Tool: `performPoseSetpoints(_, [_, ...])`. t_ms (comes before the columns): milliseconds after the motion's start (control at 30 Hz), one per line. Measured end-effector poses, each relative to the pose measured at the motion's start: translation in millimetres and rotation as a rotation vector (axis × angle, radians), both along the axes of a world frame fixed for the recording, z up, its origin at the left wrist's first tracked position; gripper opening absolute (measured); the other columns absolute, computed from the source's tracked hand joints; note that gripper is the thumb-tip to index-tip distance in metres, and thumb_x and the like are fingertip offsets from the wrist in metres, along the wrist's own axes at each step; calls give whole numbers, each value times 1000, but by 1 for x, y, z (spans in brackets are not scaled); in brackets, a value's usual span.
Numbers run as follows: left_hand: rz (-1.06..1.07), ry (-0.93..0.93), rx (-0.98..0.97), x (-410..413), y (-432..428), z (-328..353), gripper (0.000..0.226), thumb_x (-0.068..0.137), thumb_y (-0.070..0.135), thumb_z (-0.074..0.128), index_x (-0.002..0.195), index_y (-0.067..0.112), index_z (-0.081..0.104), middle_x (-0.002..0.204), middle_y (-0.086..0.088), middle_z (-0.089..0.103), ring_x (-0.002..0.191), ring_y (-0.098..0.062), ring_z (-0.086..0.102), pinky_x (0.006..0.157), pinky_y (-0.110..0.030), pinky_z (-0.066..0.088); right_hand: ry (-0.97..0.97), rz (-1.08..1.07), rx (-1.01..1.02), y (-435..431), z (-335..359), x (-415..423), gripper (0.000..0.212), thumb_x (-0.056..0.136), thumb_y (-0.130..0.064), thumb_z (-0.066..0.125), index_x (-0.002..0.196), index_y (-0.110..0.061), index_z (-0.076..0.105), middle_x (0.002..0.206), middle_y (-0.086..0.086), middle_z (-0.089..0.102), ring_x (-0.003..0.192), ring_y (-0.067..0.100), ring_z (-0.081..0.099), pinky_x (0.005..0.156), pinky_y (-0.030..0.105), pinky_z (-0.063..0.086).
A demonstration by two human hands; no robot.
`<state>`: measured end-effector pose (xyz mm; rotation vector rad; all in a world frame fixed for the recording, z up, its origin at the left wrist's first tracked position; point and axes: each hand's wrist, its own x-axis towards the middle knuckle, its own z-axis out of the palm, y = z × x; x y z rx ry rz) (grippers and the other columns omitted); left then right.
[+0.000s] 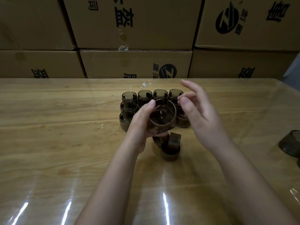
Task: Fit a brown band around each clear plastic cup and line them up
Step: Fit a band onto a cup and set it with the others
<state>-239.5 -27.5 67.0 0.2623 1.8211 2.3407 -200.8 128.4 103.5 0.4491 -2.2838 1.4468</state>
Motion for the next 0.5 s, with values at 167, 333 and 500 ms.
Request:
performPoseSetpoints(167, [187,168,16,2,5,-2,64,67,62,57,109,14,65,112,-14,66,104,-34,66,72,-48,58,-466,98,-76,-10,-15,-6,87,64,-87,28,136,-40,45,128,-12,60,119,10,57,106,43,42])
performPoseSetpoints(333, [258,258,77,5,10,-4,47,69,56,58,100,21,66,100,-3,66,93,-22,66,66,-33,56,-329,65,-126,-18,-18,-7,63,74,-79,30,112,-41,61,103,-8,71,98,13,67,88,45,55])
performPoseSetpoints(500, [348,319,68,8,17,-4,44,67,54,57,97,23,67,96,0,67,96,-26,63,76,-42,52,-187,-56,-58,-18,-18,-4,57,85,-68,25,99,-27,64,85,8,70,85,24,68,77,54,54])
